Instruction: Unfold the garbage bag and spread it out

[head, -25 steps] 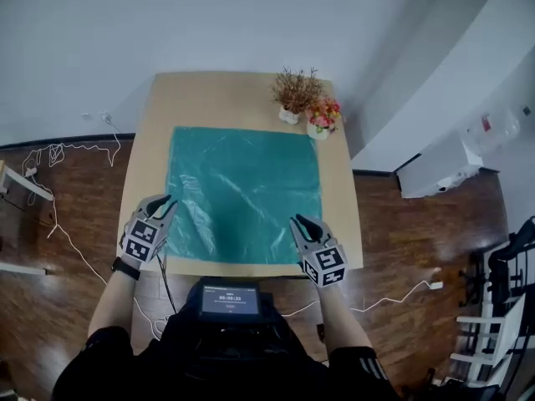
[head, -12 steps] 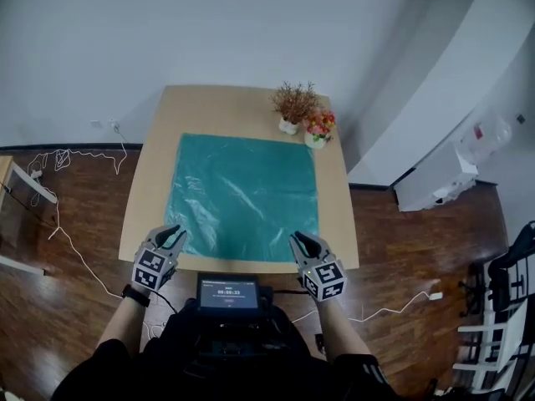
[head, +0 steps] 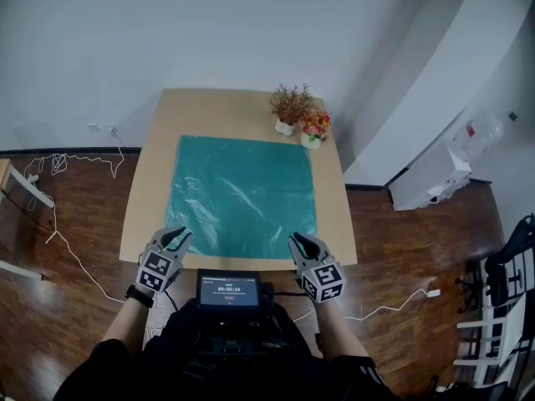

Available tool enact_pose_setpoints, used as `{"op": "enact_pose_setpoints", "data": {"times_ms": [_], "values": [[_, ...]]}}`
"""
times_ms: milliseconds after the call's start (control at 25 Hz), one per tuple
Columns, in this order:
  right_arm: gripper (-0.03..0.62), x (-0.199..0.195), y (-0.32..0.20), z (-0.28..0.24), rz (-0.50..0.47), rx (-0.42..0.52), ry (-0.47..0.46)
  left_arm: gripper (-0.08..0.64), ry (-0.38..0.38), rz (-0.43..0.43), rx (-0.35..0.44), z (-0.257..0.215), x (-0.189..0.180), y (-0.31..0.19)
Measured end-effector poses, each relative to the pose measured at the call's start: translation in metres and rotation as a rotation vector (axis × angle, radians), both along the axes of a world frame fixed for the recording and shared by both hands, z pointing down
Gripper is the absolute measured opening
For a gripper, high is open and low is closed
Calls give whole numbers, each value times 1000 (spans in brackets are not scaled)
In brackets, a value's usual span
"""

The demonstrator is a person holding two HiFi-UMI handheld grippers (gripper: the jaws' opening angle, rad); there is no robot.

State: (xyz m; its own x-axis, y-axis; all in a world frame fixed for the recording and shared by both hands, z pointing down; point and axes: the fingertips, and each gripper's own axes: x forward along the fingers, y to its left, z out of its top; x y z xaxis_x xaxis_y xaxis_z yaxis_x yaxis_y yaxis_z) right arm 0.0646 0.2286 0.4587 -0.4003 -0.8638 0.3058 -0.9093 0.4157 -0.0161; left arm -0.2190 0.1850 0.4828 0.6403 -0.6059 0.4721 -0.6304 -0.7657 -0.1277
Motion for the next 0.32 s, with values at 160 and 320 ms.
{"op": "enact_pose_setpoints", "data": {"times_ms": [160,320], "values": [[74,-1,3,1,9,4,-8,83,3,1,-1,4,-1,1],[72,-3,4,1,21,13,-16,83,-3,9,-2,9,-2,3]]}}
